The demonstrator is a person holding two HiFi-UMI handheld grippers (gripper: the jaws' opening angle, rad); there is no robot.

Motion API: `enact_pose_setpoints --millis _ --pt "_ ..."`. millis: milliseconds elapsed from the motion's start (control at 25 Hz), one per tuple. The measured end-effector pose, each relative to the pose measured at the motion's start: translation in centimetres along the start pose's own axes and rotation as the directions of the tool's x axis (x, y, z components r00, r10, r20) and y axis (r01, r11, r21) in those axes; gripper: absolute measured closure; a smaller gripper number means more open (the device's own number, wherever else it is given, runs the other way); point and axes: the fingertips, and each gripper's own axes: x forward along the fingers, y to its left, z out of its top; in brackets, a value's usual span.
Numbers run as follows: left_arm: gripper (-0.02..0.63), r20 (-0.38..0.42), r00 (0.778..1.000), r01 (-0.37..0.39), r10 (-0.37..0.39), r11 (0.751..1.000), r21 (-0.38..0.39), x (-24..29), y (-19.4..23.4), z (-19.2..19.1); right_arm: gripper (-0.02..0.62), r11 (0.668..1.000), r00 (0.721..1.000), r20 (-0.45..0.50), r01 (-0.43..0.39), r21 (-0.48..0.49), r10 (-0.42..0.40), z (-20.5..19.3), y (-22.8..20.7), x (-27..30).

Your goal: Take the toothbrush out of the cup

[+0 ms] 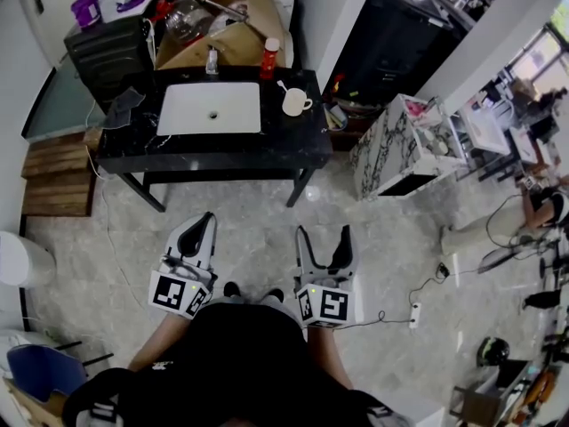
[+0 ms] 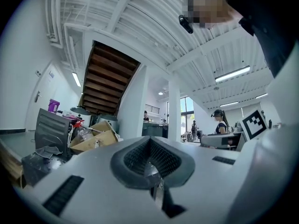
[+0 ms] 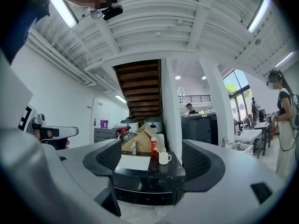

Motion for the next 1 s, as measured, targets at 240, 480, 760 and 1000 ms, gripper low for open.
enact_pose_setpoints --millis 240,480,760,1000 --pt "0.601 -0.015 1.0 0.015 -0.015 1.0 -0.005 -0.9 1.7 -0.4 0.193 1.0 1.0 -0.003 0.014 0.023 -0.014 -0.3 1.6 -0.2" --pt "0.602 -0.013 1.0 0.006 -0.006 1.0 -0.003 -0.9 3.4 -0.5 0.193 0.999 0.999 -0.005 0.037 0.013 -0.037 -0.7 1.8 0.5" --pt "0.602 -0.013 1.0 0.0 0.0 1.0 0.001 1.2 4.9 -0.9 0.193 0.999 0.999 0.001 0.043 0.017 -0.043 -1.0 1.1 2.9" --pt "0.603 -0.011 1.0 -0.015 0.015 1.0 0.002 4.8 5.9 -1.6 0.193 1.0 1.0 0.012 0.028 0.013 -0.028 -1.2 -0.6 6.9"
